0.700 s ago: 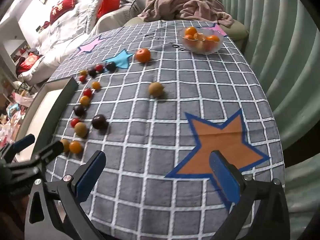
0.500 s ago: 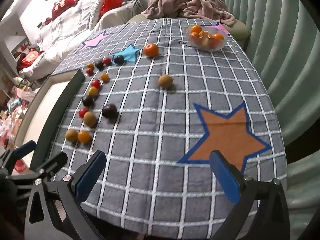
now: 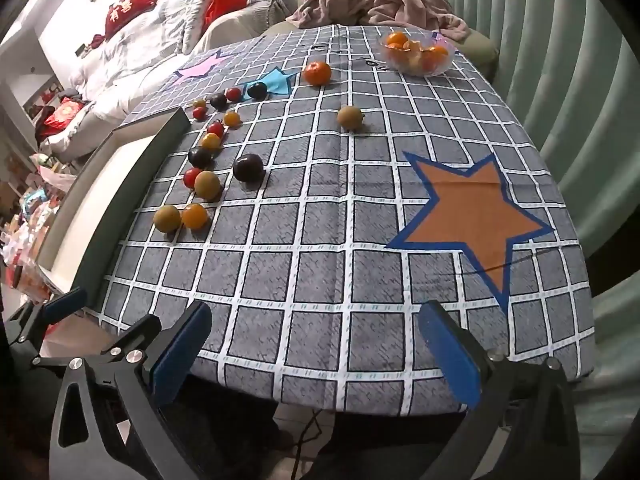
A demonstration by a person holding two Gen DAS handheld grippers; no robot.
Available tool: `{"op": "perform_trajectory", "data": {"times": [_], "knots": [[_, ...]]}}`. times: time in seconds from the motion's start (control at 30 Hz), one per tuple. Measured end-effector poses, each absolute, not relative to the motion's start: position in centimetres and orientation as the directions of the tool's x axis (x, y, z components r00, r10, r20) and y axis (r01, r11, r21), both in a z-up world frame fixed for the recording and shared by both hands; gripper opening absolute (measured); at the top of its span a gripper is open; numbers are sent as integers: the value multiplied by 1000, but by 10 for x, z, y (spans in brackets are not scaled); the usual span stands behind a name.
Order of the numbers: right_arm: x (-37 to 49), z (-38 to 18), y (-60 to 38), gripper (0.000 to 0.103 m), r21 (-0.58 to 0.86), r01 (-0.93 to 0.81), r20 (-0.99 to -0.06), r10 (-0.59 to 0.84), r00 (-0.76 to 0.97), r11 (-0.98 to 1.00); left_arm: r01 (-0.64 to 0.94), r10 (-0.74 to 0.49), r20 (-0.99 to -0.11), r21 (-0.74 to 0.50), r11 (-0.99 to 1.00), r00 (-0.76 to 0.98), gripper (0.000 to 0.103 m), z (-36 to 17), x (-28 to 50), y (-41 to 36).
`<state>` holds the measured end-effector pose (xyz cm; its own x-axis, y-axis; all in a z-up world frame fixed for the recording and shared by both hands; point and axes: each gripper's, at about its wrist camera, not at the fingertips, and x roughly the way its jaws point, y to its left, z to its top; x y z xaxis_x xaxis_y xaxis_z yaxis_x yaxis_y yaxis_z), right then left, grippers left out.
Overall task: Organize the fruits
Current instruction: 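Move both tools toward the row of fruits beside the white tray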
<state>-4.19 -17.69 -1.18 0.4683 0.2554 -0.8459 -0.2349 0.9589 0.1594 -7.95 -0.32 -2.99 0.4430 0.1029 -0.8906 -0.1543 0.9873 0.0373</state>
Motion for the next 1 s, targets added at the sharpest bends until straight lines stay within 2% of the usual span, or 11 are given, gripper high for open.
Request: {"op": "perform_trajectory", "data": {"times": [1.0], "knots": [[-42,-24,-177,103,193,-228,-859,276,430,954,-140,101,-908,48,989,406,103,-38,-77,-2]]}}
